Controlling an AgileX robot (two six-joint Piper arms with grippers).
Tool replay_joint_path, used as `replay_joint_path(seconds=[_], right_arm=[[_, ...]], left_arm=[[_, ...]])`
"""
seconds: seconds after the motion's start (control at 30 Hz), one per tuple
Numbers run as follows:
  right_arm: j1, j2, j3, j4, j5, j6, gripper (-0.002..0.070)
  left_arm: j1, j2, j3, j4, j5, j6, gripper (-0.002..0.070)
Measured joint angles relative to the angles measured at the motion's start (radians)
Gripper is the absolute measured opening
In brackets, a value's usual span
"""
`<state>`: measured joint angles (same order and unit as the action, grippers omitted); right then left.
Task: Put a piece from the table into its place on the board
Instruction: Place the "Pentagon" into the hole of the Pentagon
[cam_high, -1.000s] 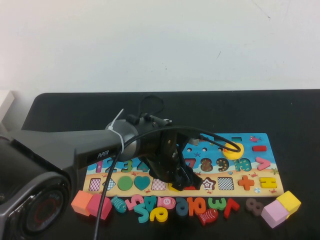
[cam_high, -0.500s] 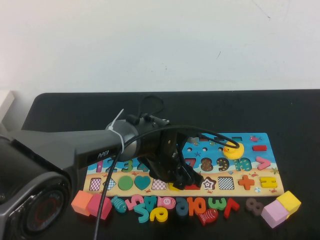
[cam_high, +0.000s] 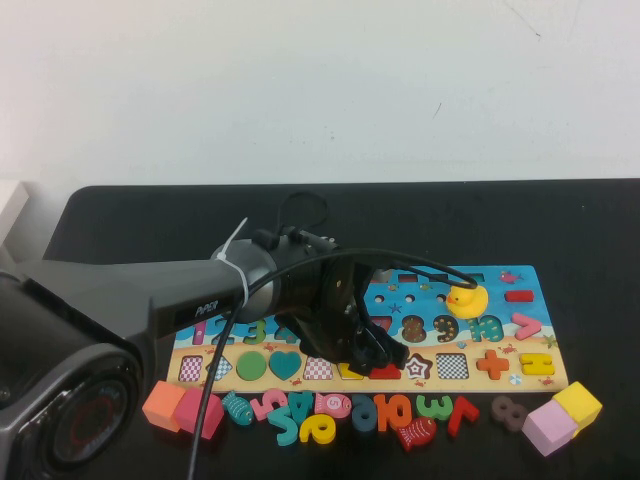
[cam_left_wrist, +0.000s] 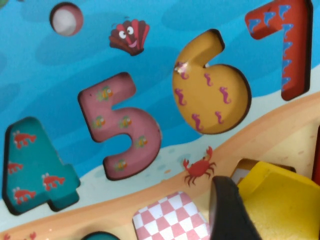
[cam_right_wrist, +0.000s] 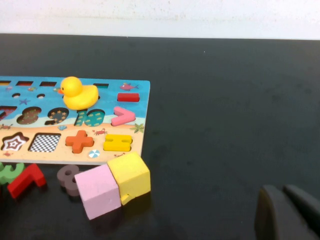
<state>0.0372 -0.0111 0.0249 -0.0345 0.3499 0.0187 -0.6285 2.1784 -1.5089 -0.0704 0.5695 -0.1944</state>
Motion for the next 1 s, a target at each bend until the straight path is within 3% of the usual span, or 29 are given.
replay_joint_path(seconds=[1.0], right_arm=[[0.0, 0.0, 0.0, 0.0, 0.0, -0.019, 0.0019]], left_arm=[[0.0, 0.008, -0.002, 0.018, 0.051, -0.015, 0.0344]])
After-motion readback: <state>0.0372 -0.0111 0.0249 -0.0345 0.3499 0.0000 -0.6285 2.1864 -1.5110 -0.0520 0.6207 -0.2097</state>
